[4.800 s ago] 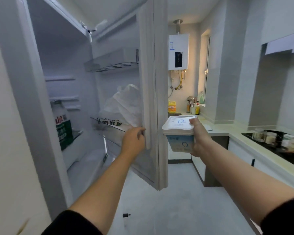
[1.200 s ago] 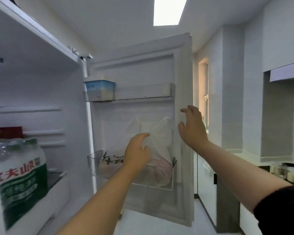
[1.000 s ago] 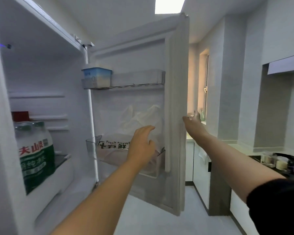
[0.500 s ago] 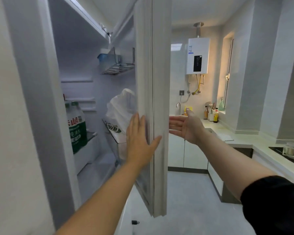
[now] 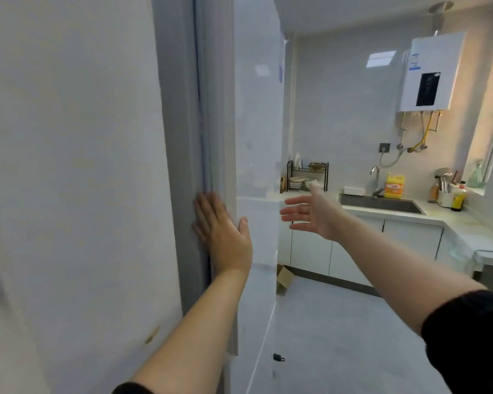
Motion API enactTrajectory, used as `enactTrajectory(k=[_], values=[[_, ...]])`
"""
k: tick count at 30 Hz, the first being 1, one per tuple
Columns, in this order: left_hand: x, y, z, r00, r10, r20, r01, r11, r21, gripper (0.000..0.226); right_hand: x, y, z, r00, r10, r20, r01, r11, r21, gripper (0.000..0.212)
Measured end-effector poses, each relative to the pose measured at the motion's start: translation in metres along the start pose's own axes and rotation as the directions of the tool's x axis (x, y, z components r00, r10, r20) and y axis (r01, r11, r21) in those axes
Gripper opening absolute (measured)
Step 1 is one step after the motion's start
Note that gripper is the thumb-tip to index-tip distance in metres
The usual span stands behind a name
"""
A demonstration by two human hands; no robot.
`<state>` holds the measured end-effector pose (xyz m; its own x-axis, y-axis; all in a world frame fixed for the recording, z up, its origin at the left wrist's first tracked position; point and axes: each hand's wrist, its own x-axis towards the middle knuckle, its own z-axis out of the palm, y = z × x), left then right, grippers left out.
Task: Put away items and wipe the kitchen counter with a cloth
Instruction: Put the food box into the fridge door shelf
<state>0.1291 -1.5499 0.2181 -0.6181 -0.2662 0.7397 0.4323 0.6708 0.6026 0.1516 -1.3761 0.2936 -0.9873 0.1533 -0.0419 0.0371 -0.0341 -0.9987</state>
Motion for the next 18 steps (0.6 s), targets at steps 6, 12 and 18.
enactTrajectory(k=[6, 12, 18], values=[[0.011, -0.01, -0.001, 0.999, 0.042, -0.025, -0.041, 0.998, 0.041, 0.082, 0.005, 0.009, 0.022, 1.0, 0.013, 0.022, -0.012, 0.999, -0.044, 0.067], [0.004, 0.0, 0.001, 0.95, 0.286, -0.127, -0.289, 0.957, -0.009, 0.066, -0.001, 0.013, 0.023, 0.999, -0.021, 0.024, 0.022, 0.999, -0.032, 0.064], [-0.004, 0.047, 0.03, 0.803, 0.594, 0.046, -0.588, 0.802, -0.105, 0.059, 0.002, 0.011, -0.025, 0.943, -0.233, -0.237, 0.195, 0.965, -0.176, 0.049]])
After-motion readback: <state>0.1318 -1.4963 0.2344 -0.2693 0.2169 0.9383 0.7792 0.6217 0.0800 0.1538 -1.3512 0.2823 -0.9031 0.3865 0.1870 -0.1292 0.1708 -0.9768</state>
